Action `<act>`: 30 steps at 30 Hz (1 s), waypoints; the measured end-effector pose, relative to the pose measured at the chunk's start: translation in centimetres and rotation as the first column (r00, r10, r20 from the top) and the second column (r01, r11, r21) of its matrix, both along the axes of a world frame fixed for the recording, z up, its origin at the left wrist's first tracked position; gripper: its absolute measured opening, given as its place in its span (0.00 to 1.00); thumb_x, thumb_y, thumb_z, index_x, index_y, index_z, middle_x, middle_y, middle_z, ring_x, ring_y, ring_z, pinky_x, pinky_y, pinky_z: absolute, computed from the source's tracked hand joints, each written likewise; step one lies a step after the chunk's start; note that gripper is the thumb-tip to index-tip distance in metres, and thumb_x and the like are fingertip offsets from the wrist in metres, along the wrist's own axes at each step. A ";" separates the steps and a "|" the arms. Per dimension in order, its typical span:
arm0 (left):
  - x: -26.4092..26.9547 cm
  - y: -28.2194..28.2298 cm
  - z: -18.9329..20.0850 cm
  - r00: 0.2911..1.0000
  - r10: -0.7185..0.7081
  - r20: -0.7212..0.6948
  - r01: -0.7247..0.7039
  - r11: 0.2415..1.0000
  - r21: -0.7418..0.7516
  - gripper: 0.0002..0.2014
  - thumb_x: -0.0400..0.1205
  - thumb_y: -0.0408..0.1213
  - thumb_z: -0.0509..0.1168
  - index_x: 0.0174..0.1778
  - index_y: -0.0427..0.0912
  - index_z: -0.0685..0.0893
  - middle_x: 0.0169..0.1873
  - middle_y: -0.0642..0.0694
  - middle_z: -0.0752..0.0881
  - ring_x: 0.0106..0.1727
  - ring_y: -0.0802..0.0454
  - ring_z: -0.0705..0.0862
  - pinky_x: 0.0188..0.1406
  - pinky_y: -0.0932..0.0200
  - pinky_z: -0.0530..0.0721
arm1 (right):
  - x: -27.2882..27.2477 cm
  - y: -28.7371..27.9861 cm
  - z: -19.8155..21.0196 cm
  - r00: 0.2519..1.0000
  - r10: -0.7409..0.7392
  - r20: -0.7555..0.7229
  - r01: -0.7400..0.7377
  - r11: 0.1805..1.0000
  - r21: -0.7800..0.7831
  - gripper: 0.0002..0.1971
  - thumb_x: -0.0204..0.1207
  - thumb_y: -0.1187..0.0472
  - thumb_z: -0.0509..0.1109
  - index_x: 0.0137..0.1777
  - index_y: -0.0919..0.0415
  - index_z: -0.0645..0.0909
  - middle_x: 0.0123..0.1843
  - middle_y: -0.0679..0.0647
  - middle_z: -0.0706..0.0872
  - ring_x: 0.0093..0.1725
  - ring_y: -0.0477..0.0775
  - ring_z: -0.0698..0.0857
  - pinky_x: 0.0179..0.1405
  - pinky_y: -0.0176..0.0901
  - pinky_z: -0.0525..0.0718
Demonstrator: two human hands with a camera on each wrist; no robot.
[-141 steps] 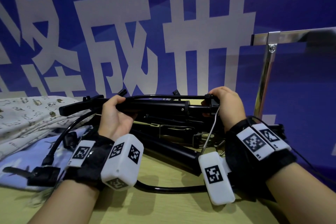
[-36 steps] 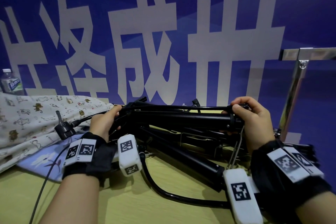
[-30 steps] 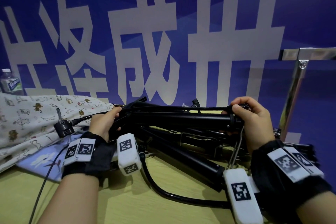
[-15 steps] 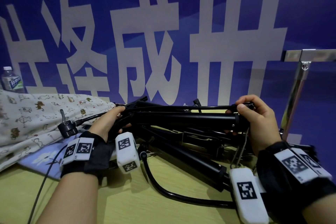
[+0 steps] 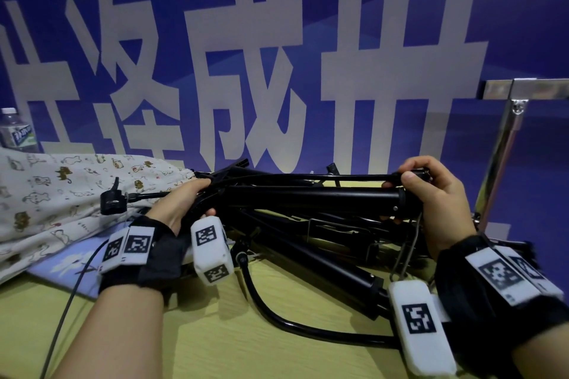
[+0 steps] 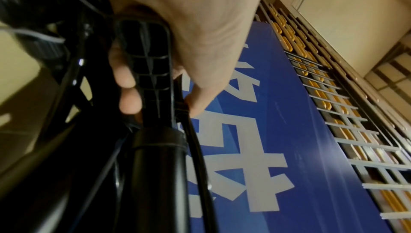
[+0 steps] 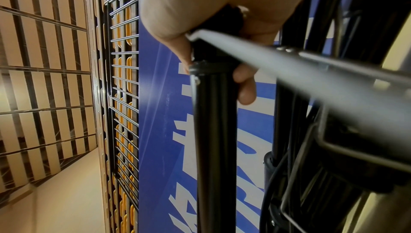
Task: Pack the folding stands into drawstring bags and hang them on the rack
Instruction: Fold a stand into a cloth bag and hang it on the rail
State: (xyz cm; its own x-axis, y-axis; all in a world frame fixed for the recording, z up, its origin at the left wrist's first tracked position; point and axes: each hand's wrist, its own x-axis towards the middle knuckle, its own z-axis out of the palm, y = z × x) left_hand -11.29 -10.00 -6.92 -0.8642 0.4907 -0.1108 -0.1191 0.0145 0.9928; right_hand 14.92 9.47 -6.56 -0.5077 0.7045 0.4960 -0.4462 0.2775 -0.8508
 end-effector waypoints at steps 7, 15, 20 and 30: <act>0.4 0.3 -0.4 0.995 0.020 -0.102 -0.022 0.999 -0.024 0.13 0.85 0.48 0.57 0.43 0.45 0.79 0.28 0.47 0.77 0.26 0.54 0.73 0.12 0.70 0.68 | -0.2 0.1 0.1 0.995 -0.083 0.048 0.086 0.994 -0.065 0.12 0.79 0.72 0.60 0.40 0.55 0.77 0.37 0.50 0.81 0.34 0.49 0.85 0.21 0.37 0.83; 0.2 0.4 -0.9 0.988 0.070 -0.141 -0.072 0.997 -0.010 0.14 0.82 0.51 0.61 0.50 0.44 0.82 0.31 0.47 0.81 0.27 0.52 0.76 0.23 0.60 0.69 | -0.6 1.1 1.5 0.930 -0.239 0.280 0.272 0.959 -0.085 0.11 0.76 0.69 0.62 0.37 0.55 0.81 0.40 0.51 0.82 0.42 0.51 0.80 0.40 0.40 0.80; 0.1 1.0 -1.7 0.974 0.136 -0.180 -0.139 0.990 -0.006 0.15 0.78 0.50 0.65 0.40 0.41 0.83 0.19 0.47 0.81 0.25 0.49 0.77 0.20 0.61 0.70 | 0.0 2.5 5.3 0.890 -0.208 0.406 0.230 0.973 -0.006 0.08 0.77 0.64 0.63 0.40 0.53 0.80 0.40 0.49 0.81 0.43 0.49 0.79 0.39 0.41 0.74; 0.8 1.8 -2.6 0.921 0.172 -0.349 -0.221 0.970 -0.105 0.23 0.75 0.54 0.65 0.24 0.37 0.82 0.23 0.42 0.85 0.30 0.41 0.82 0.36 0.53 0.76 | -4.5 7.1 14.2 0.646 -0.220 0.731 0.176 0.975 0.138 0.10 0.81 0.58 0.60 0.38 0.55 0.76 0.37 0.50 0.80 0.36 0.49 0.78 0.39 0.41 0.74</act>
